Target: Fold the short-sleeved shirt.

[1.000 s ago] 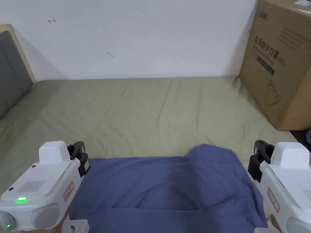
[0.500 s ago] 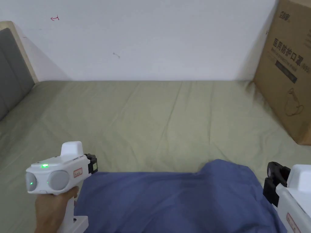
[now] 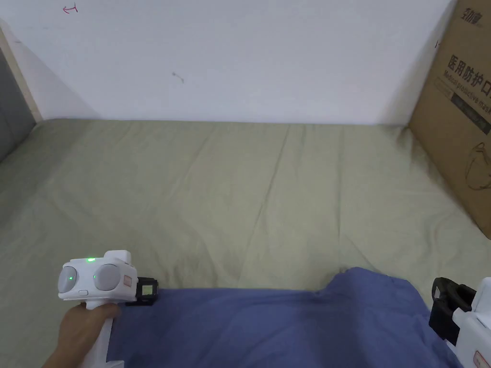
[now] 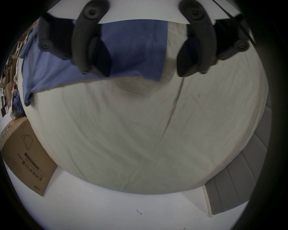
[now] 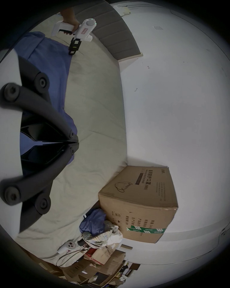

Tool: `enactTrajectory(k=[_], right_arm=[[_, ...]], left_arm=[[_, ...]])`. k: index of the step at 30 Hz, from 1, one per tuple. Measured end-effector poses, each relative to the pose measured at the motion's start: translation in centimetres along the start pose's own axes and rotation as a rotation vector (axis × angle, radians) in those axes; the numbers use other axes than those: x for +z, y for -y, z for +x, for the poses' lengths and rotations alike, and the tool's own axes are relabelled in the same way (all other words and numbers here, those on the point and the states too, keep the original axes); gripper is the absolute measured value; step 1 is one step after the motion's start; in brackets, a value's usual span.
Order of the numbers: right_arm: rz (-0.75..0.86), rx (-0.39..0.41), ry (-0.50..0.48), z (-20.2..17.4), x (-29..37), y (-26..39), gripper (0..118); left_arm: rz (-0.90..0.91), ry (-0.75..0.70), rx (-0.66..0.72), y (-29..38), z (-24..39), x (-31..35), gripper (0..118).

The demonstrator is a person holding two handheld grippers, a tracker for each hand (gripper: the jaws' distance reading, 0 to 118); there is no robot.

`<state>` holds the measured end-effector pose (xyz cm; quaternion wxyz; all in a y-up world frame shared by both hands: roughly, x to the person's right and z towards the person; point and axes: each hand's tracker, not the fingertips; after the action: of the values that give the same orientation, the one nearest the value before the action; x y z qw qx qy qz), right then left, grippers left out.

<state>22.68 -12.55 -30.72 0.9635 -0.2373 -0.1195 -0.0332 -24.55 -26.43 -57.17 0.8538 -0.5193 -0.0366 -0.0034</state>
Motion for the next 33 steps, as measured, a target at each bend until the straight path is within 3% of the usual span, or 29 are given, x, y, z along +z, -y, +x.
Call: enactTrajectory(k=[1,3,4,6,7,8,9,11,12,13,17,20,22,24,26,27,28,31,33], right_arm=[[-0.009,-0.021,-0.005,0.2,-0.4,0.1,0],[-0.036,-0.055,-0.016,0.9,-1.6,0.0,0],[-0.046,-0.062,-0.014,1.2,-2.2,0.0,0],[-0.078,-0.059,-0.001,1.9,-3.8,0.0,1],[-0.101,-0.057,0.005,2.2,-4.8,-0.1,3],[-0.124,-0.052,0.026,2.7,-6.0,0.0,10],[-0.165,-0.049,0.026,3.2,-7.3,0.1,24],[-0.221,-0.026,0.021,4.0,-10.0,0.3,73],[-0.272,-0.002,0.027,4.3,-11.5,0.4,87],[-0.295,0.013,0.038,4.6,-12.7,0.8,90],[-0.438,0.006,0.044,5.9,-18.3,2.5,90],[-0.538,0.059,0.081,5.9,-21.6,4.1,84],[-0.589,0.037,0.064,5.1,-21.8,5.0,73],[-0.591,-0.022,0.024,5.1,-21.9,5.6,70],[-0.551,-0.036,0.025,5.2,-21.3,5.3,54],[-0.534,-0.031,0.005,5.1,-20.9,5.1,39],[-0.523,-0.006,-0.010,4.9,-20.5,4.8,0],[-0.467,0.081,-0.042,4.9,-18.6,3.9,1],[-0.414,0.097,-0.062,4.7,-15.5,3.0,1]], left_arm=[[-0.007,0.006,-0.009,0.1,0.1,-0.3,70],[0.012,0.008,-0.009,0.4,0.4,-0.1,65],[0.015,0.008,-0.013,0.4,0.6,0.1,53],[0.061,0.033,-0.048,0.6,1.0,1.1,13],[0.061,0.085,-0.040,0.7,1.1,1.5,3],[0.058,0.082,-0.030,0.8,1.4,1.7,3],[0.076,0.066,-0.037,1.0,1.7,2.2,2],[0.127,0.076,-0.037,1.2,1.5,3.1,2],[0.148,0.088,-0.031,1.4,1.5,3.9,2],[0.162,0.102,-0.028,1.5,1.5,4.7,2],[0.209,0.131,-0.028,2.0,1.3,7.8,2],[0.232,0.145,0.005,2.1,0.7,8.6,2],[0.234,0.150,0.009,2.4,0.5,9.2,2],[0.235,0.151,0.011,2.5,0.3,9.4,2],[0.229,0.149,0.013,2.8,0.2,9.5,2],[0.226,0.148,0.016,2.8,0.1,9.4,2],[0.223,0.147,0.020,3.0,0.1,9.5,2],[0.229,0.143,0.037,3.6,-0.1,10.1,2],[0.230,0.147,0.051,4.2,-0.2,10.8,2]])
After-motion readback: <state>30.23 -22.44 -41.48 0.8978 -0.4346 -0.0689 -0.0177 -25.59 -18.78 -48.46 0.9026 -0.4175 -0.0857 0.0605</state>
